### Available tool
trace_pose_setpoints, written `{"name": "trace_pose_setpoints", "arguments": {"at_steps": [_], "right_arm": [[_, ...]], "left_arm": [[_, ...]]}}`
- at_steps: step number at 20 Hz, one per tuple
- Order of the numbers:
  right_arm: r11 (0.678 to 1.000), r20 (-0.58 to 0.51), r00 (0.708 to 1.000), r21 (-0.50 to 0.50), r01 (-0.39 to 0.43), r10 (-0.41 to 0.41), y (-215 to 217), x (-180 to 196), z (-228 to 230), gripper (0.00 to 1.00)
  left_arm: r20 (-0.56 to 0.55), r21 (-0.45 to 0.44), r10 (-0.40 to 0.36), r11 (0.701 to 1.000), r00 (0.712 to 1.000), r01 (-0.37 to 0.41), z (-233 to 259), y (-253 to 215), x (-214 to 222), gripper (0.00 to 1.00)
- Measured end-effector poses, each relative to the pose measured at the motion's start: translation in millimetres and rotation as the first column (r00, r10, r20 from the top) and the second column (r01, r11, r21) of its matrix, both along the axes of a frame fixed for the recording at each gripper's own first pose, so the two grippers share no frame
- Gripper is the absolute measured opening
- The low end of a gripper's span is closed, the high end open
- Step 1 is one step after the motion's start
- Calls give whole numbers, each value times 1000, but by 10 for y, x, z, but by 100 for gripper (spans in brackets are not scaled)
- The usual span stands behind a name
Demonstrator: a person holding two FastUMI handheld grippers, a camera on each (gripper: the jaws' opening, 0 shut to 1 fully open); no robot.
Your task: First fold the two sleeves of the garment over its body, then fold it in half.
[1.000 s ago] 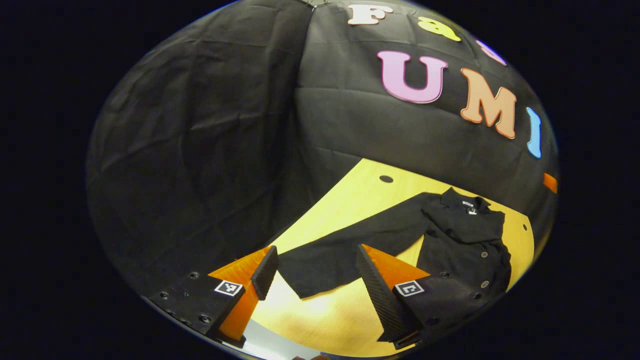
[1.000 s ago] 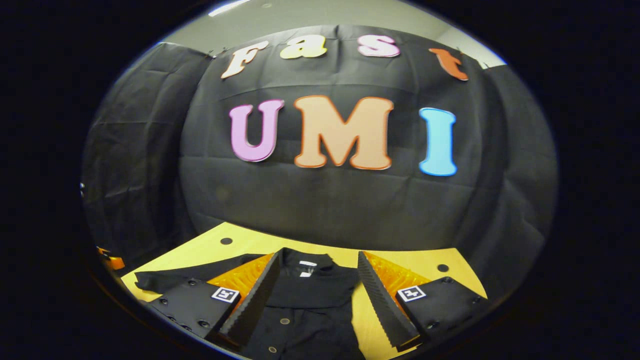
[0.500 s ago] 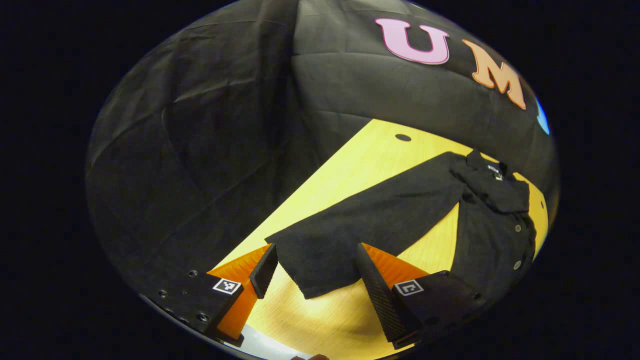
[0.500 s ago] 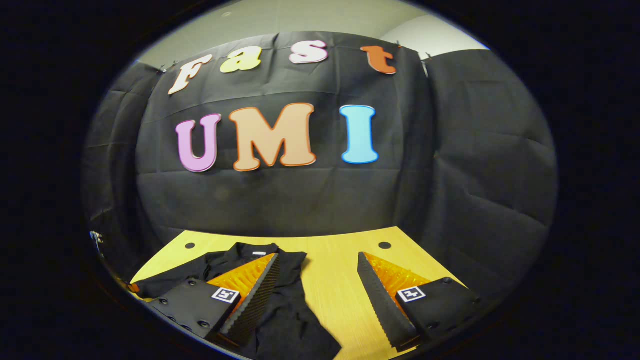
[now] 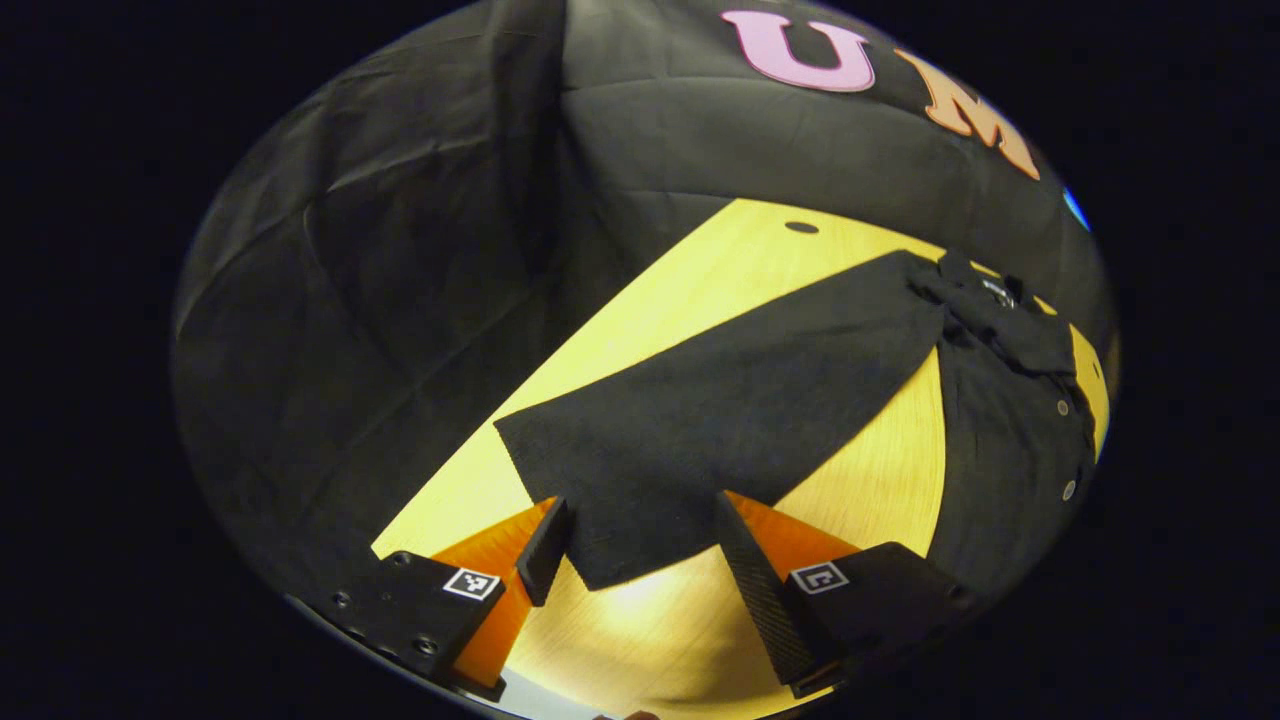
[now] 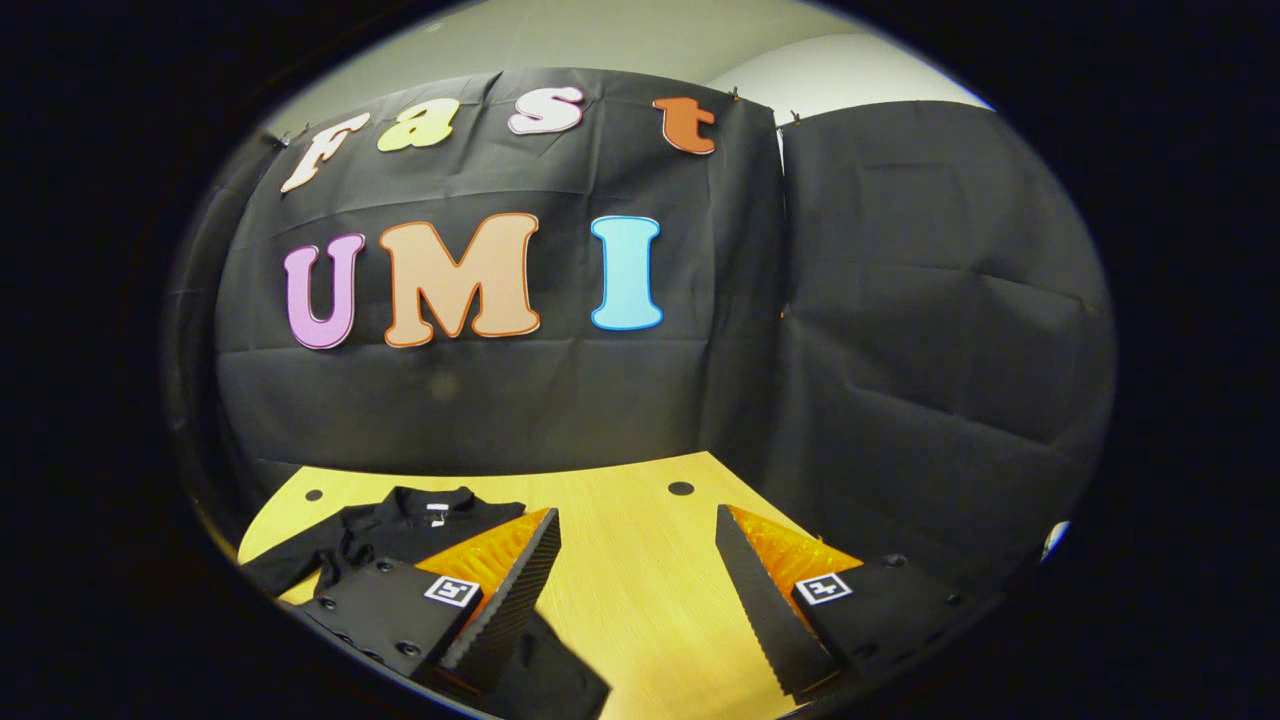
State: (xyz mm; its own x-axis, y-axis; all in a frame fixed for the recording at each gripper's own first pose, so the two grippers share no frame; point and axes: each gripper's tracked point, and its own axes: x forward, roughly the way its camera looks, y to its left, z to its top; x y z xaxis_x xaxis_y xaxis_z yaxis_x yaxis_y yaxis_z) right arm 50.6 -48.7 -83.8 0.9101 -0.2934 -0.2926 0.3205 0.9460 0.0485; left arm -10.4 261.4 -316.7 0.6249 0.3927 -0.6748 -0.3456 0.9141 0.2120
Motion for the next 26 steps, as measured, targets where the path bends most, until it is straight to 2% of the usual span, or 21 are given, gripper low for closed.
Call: {"name": "trace_pose_setpoints", "arguments": {"at_steps": [2,10,13,14,17,20,22,26], "right_arm": [[1000,-11,1000,-11,-12,12,-6,-80,-69,98],[997,-36,997,-15,-70,70,175,-32,-258,98],[997,-37,996,-11,-82,82,194,-11,-275,98],[996,-39,996,-6,-86,85,193,-4,-295,98],[996,-40,996,-4,-85,85,150,-12,-303,99],[997,-44,996,-7,-77,77,84,-46,-315,99],[997,-44,997,-4,-71,70,34,-70,-318,98],[999,-43,998,11,-50,50,-66,-159,-349,98]], "left_arm": [[31,-50,45,998,998,-44,-7,-17,4,91],[49,-49,22,999,999,-19,-9,-27,-6,92],[48,-54,-4,999,999,7,-16,-79,39,84],[42,-57,-14,998,999,17,-35,-116,53,75],[43,-86,-56,995,998,59,-51,-214,110,57],[73,-135,-55,989,996,64,-42,-303,169,10],[69,-154,-41,987,997,52,-31,-294,145,0],[46,-145,-56,987,997,62,-26,-278,115,0]]}}
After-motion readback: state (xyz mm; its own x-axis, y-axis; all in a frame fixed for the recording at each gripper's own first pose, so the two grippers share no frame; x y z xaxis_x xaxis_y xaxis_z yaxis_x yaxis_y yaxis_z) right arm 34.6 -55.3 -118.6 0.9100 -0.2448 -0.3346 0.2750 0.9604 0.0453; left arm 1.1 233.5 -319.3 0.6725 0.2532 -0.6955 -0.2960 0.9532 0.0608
